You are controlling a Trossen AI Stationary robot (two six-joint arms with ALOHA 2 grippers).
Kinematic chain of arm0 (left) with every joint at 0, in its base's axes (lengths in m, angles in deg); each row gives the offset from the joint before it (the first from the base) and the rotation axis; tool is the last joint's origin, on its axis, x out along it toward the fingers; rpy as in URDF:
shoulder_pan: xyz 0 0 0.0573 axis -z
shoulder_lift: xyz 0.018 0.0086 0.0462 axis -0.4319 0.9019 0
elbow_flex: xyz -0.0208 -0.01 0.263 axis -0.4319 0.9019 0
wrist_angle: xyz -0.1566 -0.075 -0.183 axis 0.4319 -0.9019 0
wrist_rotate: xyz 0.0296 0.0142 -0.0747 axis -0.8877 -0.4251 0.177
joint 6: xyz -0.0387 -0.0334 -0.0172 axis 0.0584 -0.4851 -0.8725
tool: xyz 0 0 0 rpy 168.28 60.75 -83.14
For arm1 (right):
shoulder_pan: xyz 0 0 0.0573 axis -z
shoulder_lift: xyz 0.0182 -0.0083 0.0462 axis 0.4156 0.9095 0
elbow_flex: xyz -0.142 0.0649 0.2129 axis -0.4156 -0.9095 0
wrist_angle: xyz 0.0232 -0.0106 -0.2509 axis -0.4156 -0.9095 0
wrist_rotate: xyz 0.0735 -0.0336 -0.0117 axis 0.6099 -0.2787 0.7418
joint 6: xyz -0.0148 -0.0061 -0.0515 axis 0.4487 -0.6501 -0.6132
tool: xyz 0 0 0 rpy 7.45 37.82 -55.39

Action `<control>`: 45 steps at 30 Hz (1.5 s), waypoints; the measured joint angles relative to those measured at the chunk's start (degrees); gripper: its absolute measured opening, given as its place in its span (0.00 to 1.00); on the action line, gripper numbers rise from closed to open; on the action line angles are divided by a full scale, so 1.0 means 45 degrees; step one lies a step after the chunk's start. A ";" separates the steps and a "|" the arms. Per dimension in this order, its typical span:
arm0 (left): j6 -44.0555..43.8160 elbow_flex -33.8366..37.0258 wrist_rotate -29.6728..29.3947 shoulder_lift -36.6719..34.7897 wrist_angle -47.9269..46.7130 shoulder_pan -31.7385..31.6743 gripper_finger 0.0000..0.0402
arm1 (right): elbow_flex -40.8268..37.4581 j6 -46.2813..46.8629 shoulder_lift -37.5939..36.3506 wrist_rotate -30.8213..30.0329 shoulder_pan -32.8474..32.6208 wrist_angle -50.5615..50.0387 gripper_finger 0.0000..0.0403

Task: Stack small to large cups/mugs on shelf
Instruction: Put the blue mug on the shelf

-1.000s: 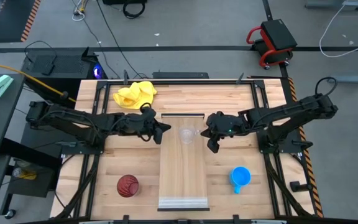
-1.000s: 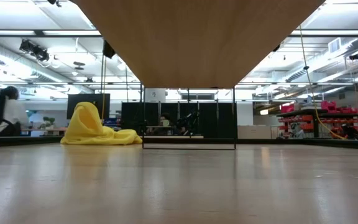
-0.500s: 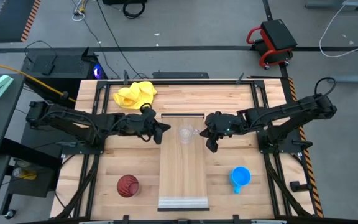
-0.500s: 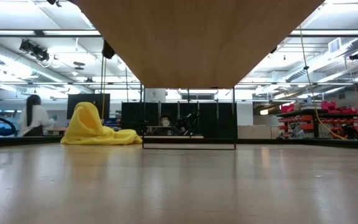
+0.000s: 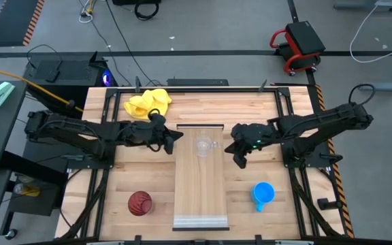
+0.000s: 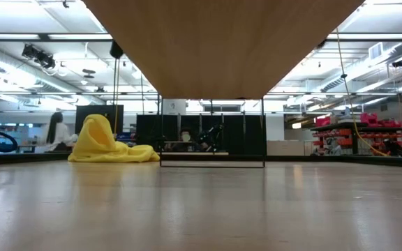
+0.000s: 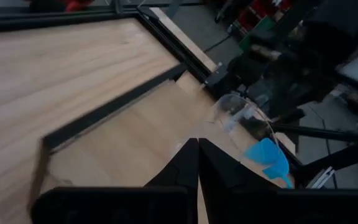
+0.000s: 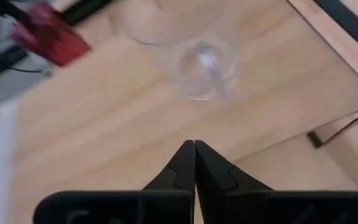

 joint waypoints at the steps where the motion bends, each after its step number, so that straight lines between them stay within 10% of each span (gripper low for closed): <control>1: 0.0069 0.0000 -0.0075 -0.0233 -0.0105 0.0000 0.04 | 0.0303 0.0172 -0.0174 0.0005 -0.0113 -0.0362 0.02; 12: 0.0420 -0.0005 -0.0149 -0.2150 -0.0177 0.0588 0.03 | 0.4704 0.3324 -0.1801 -0.0846 -0.2158 -0.4666 0.02; 23: -0.0465 -0.0005 -0.0840 -0.2260 -0.1194 0.2023 0.03 | 0.5681 1.2077 -0.1207 -0.3404 -0.7344 -1.1279 0.02; 34: -0.0627 -0.0005 -0.1173 -0.2270 -0.2030 0.3033 0.06 | 0.3647 2.1443 0.2519 -0.3167 -1.0945 -1.1026 0.04; 45: -0.0593 -0.0005 -0.0605 -0.2275 -0.3863 0.4071 0.03 | 0.3626 2.1648 0.5046 -0.1506 -1.0047 -0.8111 0.05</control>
